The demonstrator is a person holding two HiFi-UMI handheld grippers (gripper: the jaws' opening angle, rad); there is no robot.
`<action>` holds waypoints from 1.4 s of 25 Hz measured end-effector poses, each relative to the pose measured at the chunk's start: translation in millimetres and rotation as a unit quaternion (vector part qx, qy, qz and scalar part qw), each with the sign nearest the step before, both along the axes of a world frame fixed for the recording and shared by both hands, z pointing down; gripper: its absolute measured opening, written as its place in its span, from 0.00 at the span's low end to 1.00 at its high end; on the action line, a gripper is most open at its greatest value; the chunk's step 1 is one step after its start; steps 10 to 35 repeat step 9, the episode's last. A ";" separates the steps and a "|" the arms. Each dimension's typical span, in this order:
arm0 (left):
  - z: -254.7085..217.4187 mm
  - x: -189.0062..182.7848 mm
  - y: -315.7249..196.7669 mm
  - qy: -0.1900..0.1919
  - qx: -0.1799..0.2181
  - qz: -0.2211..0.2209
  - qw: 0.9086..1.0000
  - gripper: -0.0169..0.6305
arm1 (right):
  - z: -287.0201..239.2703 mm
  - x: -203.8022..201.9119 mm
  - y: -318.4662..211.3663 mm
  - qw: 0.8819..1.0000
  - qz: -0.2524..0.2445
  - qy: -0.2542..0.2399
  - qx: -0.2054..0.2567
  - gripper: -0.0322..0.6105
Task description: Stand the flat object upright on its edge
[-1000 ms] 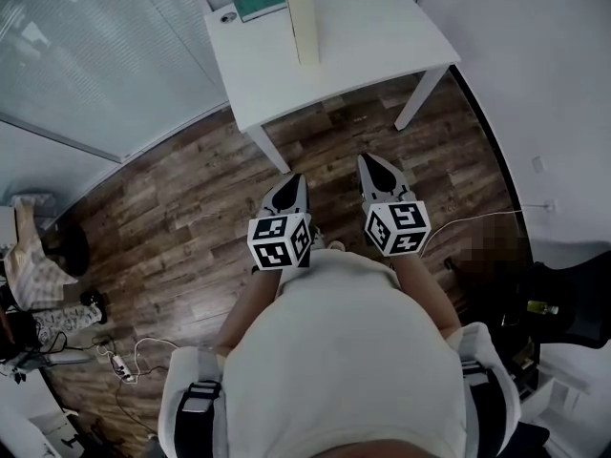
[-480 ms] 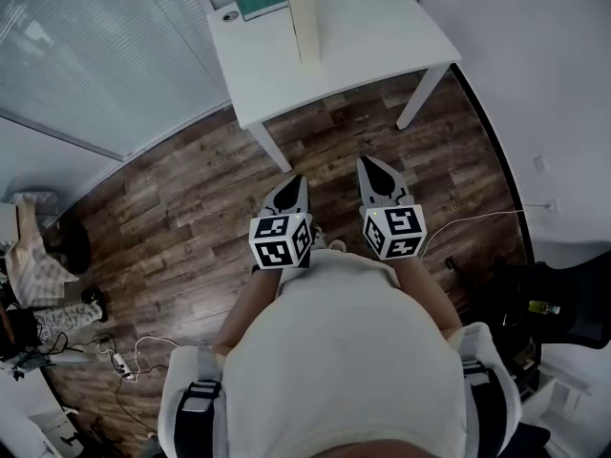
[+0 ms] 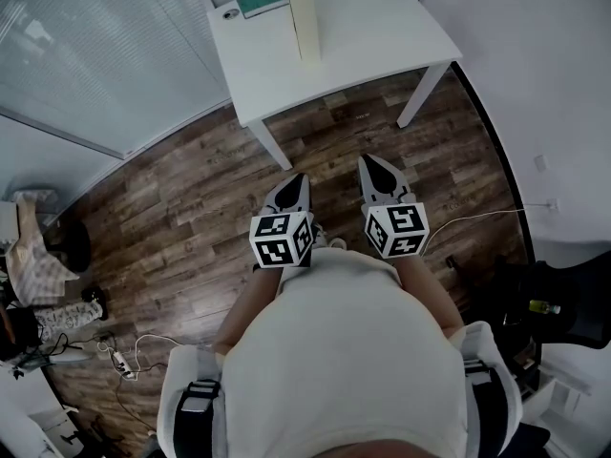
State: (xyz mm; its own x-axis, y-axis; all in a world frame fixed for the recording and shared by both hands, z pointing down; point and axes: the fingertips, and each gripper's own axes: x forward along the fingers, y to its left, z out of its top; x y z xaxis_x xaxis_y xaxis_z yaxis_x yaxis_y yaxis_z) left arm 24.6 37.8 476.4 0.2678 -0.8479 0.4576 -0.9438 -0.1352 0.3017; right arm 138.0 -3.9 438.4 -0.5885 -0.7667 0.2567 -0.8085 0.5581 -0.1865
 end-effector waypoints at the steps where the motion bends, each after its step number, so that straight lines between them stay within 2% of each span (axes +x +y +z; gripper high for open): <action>1: 0.2 0.2 -0.3 -0.001 0.000 0.000 1.000 0.06 | -0.1 -0.1 -0.1 1.000 -0.002 -0.002 -0.001 0.08; 35: -1.1 2.3 -2.5 -0.002 0.001 0.003 1.000 0.06 | -0.2 -2.6 1.0 1.000 -0.012 -0.012 -0.005 0.08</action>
